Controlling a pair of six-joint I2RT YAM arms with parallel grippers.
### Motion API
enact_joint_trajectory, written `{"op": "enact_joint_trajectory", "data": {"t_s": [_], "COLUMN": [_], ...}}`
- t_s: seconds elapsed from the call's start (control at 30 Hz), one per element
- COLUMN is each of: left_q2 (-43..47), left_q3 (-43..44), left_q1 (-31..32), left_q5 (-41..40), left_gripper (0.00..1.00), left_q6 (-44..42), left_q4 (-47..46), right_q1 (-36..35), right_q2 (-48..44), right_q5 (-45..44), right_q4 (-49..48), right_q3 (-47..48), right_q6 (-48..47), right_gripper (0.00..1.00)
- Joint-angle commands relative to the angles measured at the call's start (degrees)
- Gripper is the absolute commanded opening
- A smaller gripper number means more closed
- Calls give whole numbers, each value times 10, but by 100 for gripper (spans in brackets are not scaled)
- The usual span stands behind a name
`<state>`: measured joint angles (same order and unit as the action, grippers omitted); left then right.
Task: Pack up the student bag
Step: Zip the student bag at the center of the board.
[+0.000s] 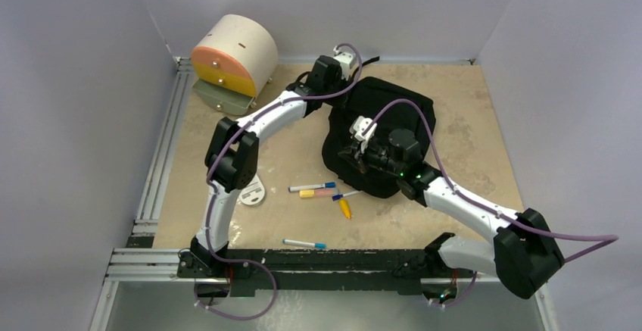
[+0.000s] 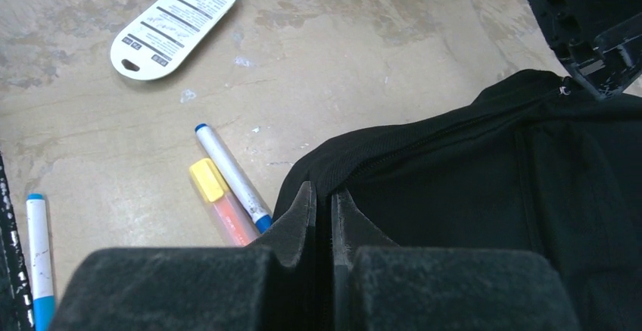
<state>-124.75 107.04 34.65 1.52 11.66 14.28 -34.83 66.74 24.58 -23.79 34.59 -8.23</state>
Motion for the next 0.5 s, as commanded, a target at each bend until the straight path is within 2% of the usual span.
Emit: {"op": "enact_joint_trajectory", "data": {"t_s": [0.0,0.27,0.47], "left_q2": [-39,-36,-44], "left_q3": [53,20,20], "left_q1": [-25,-53,-58], "left_q5": [-94,-122,-33], "left_gripper": [0,0,0], "left_q6": [-45,-12,-36], "left_q4": [-90,-68,-79], "right_q1": [-22,-22,-22], "right_q2": [-39,-54,-43], "right_q5": [119,86,80], "right_q4": [-13,-24,-32], "right_q3": [0,-7,-6], "right_q6": [9,16,22], "right_gripper": [0,0,0]}}
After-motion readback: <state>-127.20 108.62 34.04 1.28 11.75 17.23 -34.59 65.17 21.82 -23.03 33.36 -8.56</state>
